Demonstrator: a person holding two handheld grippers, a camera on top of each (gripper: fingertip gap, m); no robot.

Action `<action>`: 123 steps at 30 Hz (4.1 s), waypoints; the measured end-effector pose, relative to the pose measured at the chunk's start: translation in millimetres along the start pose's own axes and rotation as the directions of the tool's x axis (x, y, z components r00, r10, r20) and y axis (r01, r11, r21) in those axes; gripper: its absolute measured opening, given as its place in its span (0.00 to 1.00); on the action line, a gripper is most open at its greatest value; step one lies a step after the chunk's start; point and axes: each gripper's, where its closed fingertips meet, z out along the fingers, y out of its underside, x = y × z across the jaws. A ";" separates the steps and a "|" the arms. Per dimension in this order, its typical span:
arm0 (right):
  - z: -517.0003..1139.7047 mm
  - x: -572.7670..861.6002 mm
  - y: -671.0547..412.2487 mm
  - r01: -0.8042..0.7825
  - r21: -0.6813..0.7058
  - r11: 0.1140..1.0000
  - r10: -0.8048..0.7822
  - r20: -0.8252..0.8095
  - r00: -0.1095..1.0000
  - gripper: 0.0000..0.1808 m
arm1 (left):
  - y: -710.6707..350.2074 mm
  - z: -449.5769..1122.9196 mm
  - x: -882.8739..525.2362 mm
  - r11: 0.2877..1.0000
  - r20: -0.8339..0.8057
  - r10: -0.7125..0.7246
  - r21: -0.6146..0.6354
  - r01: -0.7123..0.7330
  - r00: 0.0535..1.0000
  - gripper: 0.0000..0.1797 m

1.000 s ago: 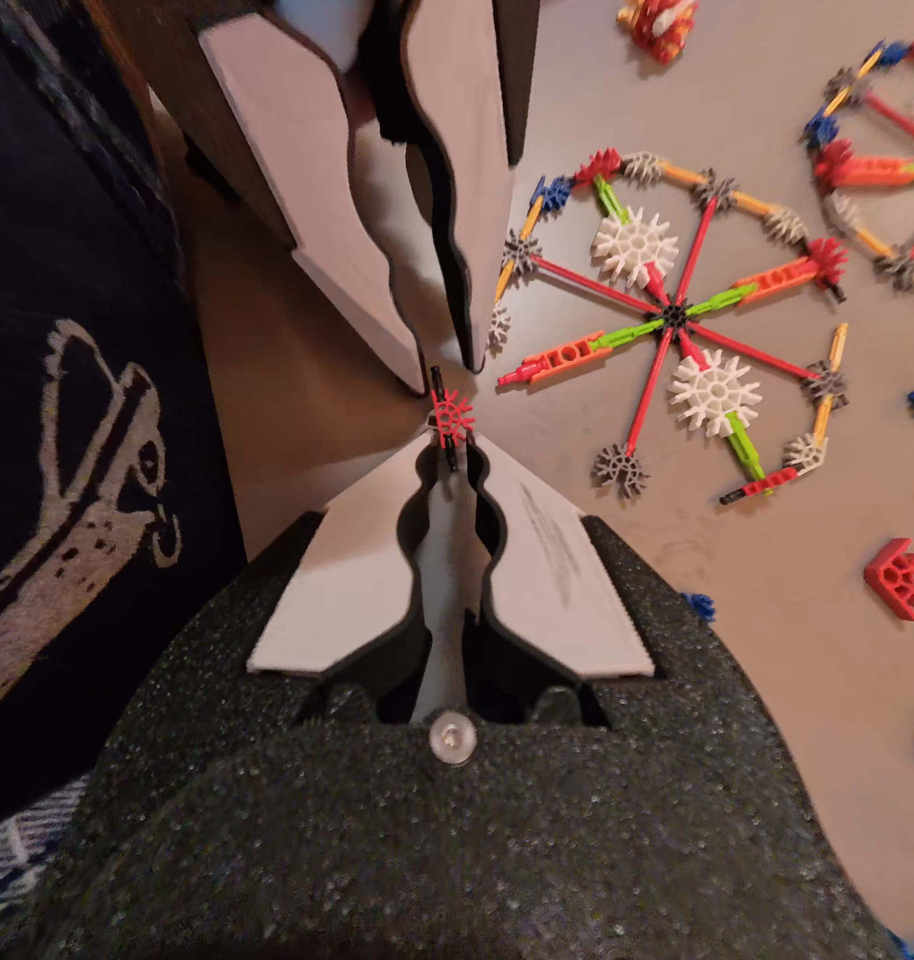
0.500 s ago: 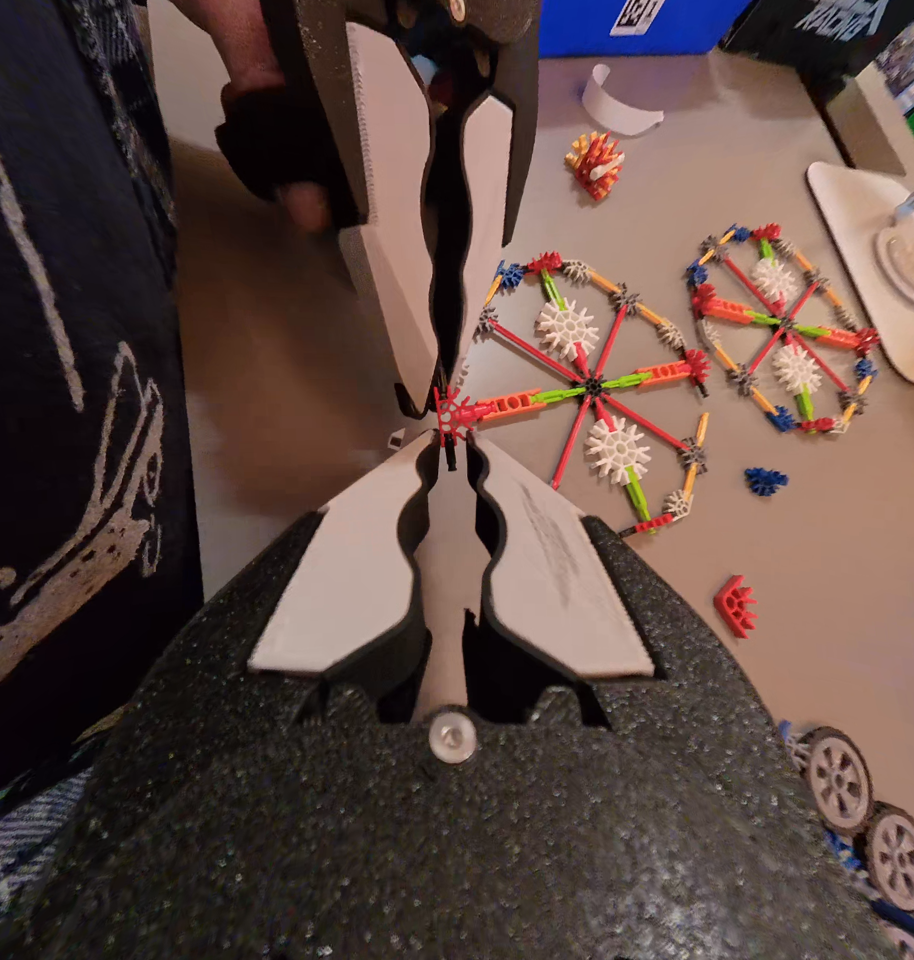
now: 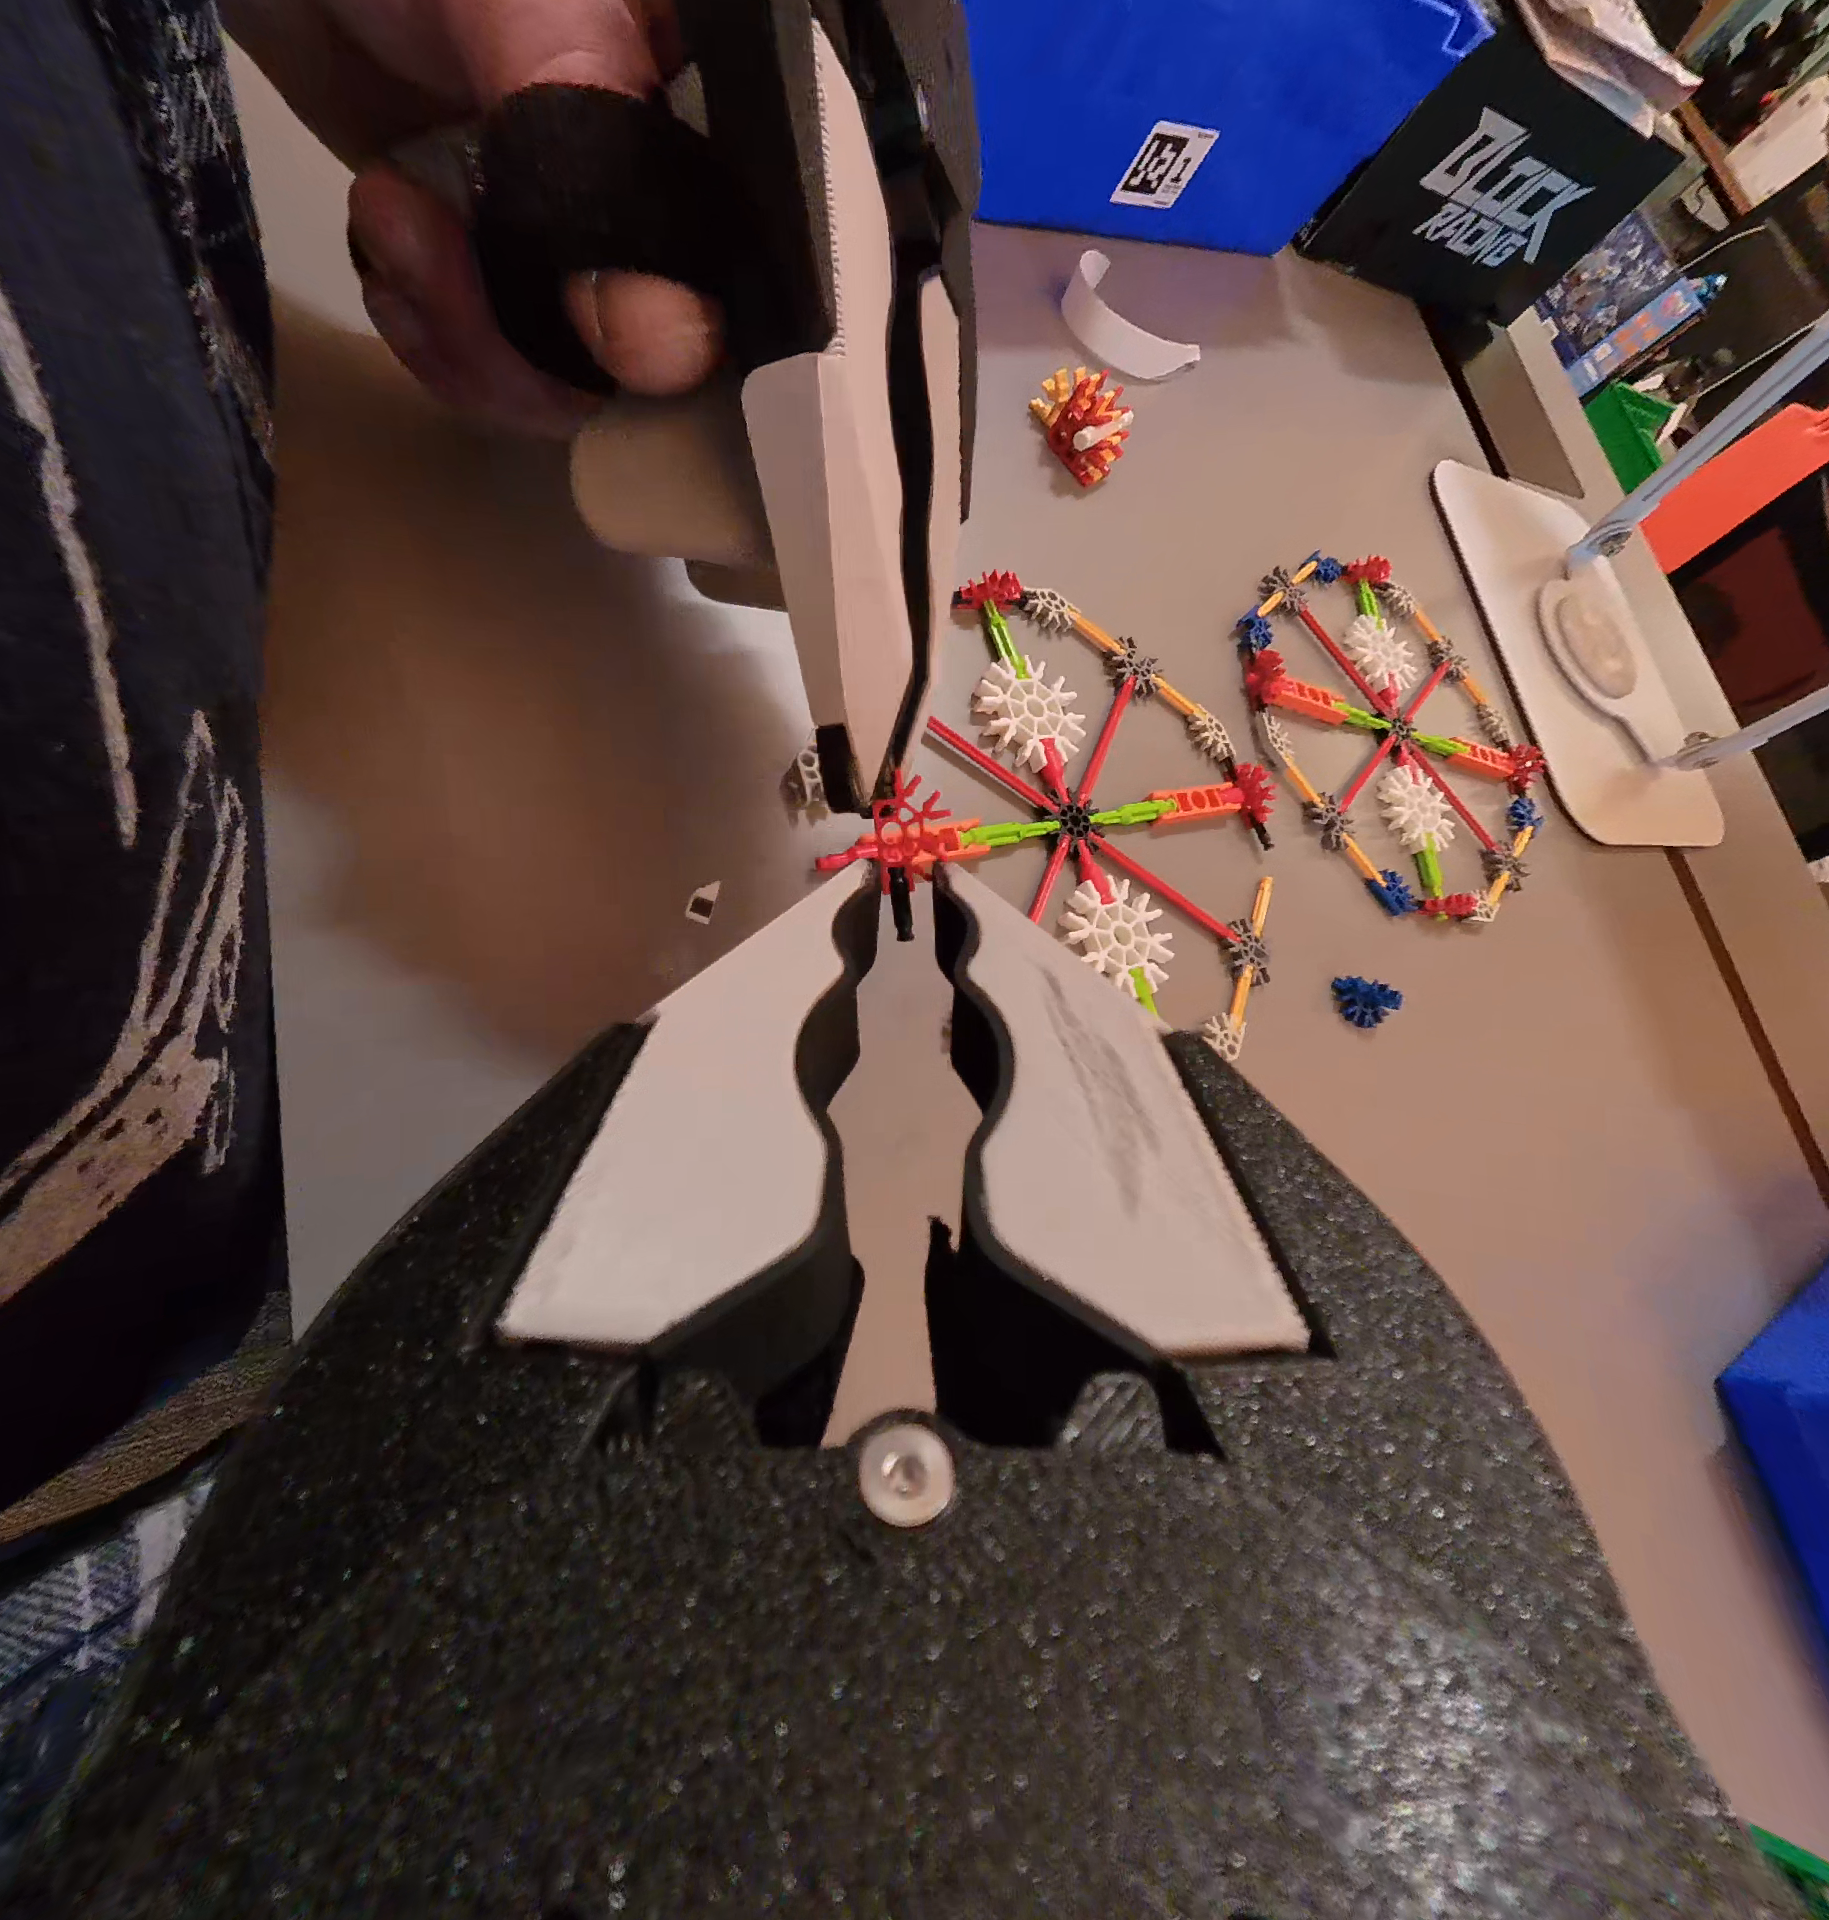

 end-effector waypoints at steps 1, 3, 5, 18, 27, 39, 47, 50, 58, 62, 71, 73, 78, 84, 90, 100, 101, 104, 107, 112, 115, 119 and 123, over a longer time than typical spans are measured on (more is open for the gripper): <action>0.1 1.0 -0.4 0.005 -0.001 1.000 -0.005 -0.005 1.000 0.05 | -1.7 0.0 1.3 1.000 -0.012 -0.012 0.014 0.012 1.000 0.03; 0.0 3.3 -1.3 0.016 -0.001 1.000 -0.016 -0.019 1.000 0.05 | -3.9 -0.4 0.6 0.999 -0.012 -0.018 0.031 0.018 1.000 0.02; 0.0 4.8 -2.4 0.016 0.005 1.000 -0.016 -0.024 1.000 0.05 | -5.1 -1.0 -1.0 0.999 -0.005 -0.013 0.040 0.013 1.000 0.01; -1.5 11.9 -10.7 -0.216 0.091 0.972 0.208 0.091 0.974 0.11 | -0.2 -1.5 -4.7 0.990 0.064 0.139 -0.021 -0.138 0.988 0.01; 0.7 2.8 -6.0 -0.323 0.042 0.945 0.303 0.251 0.919 0.05 | 4.8 -3.1 -5.4 0.942 0.096 0.325 -0.115 -0.314 0.941 0.01; 7.0 -14.6 -6.1 -0.259 0.004 0.966 0.244 0.326 0.913 0.01 | 16.2 -7.4 -9.5 0.870 0.106 0.472 -0.214 -0.444 0.875 0.01; 20.9 -17.7 17.7 -0.119 -0.101 0.988 0.140 0.232 0.963 0.01 | 28.2 -30.9 -51.0 0.748 0.217 0.629 -0.429 -0.506 0.747 0.13; 25.5 -22.4 24.1 -0.073 -0.137 0.988 0.103 0.226 0.969 0.01 | 35.2 -30.3 -57.5 0.715 0.206 0.656 -0.476 -0.511 0.726 0.13; 31.3 -26.6 29.4 -0.030 -0.183 0.983 0.073 0.236 0.969 0.01 | 39.8 -22.6 -60.6 0.701 0.193 0.664 -0.497 -0.512 0.722 0.11; 33.1 -28.1 28.0 -0.025 -0.185 0.982 0.071 0.246 0.967 0.01 | 41.0 -21.0 -58.3 0.698 0.175 0.667 -0.489 -0.524 0.724 0.07; 32.5 -27.2 28.9 -0.040 -0.185 0.982 0.088 0.261 0.961 0.01 | 40.7 -22.5 -57.4 0.688 0.161 0.682 -0.472 -0.551 0.714 0.07; 31.8 -27.2 29.5 -0.041 -0.184 0.982 0.091 0.268 0.959 0.01 | 40.3 -22.7 -56.8 0.689 0.158 0.681 -0.466 -0.554 0.715 0.06; 31.4 -27.0 29.8 -0.021 -0.175 0.984 0.069 0.273 0.960 0.01 | 38.7 -23.1 -54.9 0.697 0.154 0.676 -0.449 -0.558 0.720 0.06; 31.6 -27.9 28.8 -0.007 -0.157 0.988 0.052 0.281 0.958 0.01 | 40.4 -23.1 -54.4 0.693 0.144 0.679 -0.449 -0.564 0.720 0.07; 30.8 -27.0 29.5 -0.004 -0.147 0.989 0.048 0.296 0.954 0.01 | 40.9 -22.9 -54.6 0.698 0.138 0.674 -0.442 -0.564 0.726 0.06; 29.6 -27.3 29.3 -0.009 -0.124 0.992 0.054 0.363 0.930 0.01 | 42.2 -23.8 -53.7 0.687 0.119 0.680 -0.449 -0.572 0.724 0.06; 29.5 -28.1 29.3 -0.014 -0.124 0.992 0.060 0.372 0.926 0.01 | 42.7 -23.6 -53.5 0.684 0.117 0.682 -0.451 -0.573 0.722 0.06; 28.8 -29.6 28.8 -0.035 -0.129 0.991 0.084 0.402 0.912 0.01 | 44.3 -23.2 -52.2 0.677 0.107 0.686 -0.455 -0.578 0.720 0.06; 28.8 -29.2 29.1 -0.012 -0.133 0.991 0.068 0.427 0.902 0.01 | 45.0 -23.4 -51.9 0.675 0.102 0.686 -0.458 -0.578 0.720 0.06; 29.2 -26.0 28.7 0.037 -0.132 0.991 0.028 0.463 0.886 0.01 | 47.7 -23.1 -50.8 0.665 0.083 0.689 -0.466 -0.584 0.720 0.05; 30.1 -22.1 25.8 0.019 -0.133 0.991 0.046 0.466 0.884 0.10 | 48.7 -21.9 -49.6 0.663 0.076 0.689 -0.467 -0.585 0.720 0.05; 31.3 -23.5 28.5 0.029 -0.145 0.989 0.044 0.472 0.881 0.10 | 48.9 -21.1 -49.6 0.667 0.078 0.685 -0.467 -0.581 0.724 0.04; 27.6 -25.1 24.0 0.036 -0.129 0.991 0.029 0.471 0.881 0.07 | 49.6 -21.0 -49.6 0.670 0.080 0.681 -0.469 -0.576 0.728 0.04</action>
